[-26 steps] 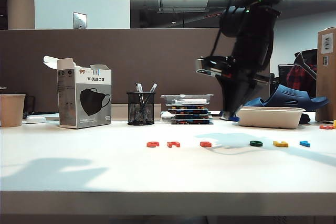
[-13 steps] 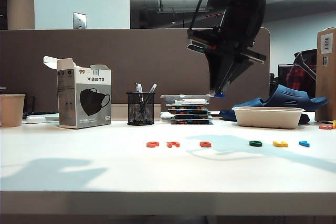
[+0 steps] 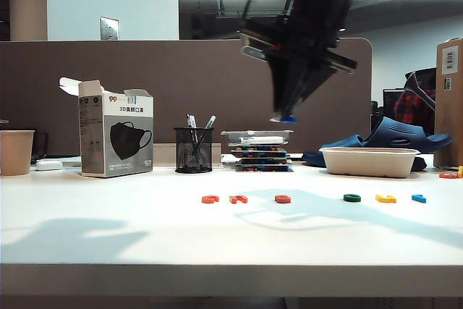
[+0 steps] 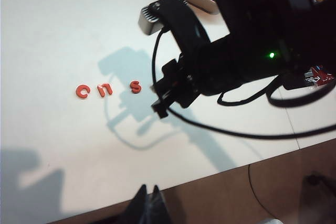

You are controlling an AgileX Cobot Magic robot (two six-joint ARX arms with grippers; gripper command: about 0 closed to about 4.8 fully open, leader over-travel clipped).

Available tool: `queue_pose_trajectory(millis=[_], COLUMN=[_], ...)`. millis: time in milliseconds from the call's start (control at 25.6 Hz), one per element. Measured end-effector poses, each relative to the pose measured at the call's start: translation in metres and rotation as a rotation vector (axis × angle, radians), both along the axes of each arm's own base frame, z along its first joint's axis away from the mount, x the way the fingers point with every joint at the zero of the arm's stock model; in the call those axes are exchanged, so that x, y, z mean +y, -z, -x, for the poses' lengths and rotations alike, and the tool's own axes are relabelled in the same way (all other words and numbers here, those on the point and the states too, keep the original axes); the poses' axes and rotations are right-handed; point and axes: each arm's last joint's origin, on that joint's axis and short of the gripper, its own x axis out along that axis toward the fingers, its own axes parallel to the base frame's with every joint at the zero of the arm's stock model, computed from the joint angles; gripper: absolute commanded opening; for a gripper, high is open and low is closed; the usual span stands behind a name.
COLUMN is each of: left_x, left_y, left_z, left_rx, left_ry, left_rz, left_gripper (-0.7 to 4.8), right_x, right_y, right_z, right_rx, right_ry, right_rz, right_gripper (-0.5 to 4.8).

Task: Select the appropriate letters from the row of letter magnets placed on the table to arrange into the word "yes".

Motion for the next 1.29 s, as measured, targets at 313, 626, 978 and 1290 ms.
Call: queue_pose_trajectory(millis=[313,626,978,1290], left_x=[0.000,0.000,0.000,0.000], left_y=[0.000,0.000,0.000,0.000], left_z=[0.000,0.000,0.000,0.000], left_rx=[0.000,0.000,0.000,0.000], left_ry=[0.000,0.000,0.000,0.000], left_rz=[-0.001,0.000,0.000,0.000], left_gripper=[-0.05,-0.05,-0.05,-0.05], right_x=[0.028,0.052,0.054,0.056], right_y=[0.027,0.064,0.084,0.098], right_z=[0.023,0.044,0.039,0.037], right_rx=[0.043,-0.023,-0.064,-0.030], right_ry=[-0.043,-0.069,-0.043,-0.030], right_rz=[0.016,0.053,0.030,0.051], right_gripper=[-0.03,-0.03,-0.03,-0.03])
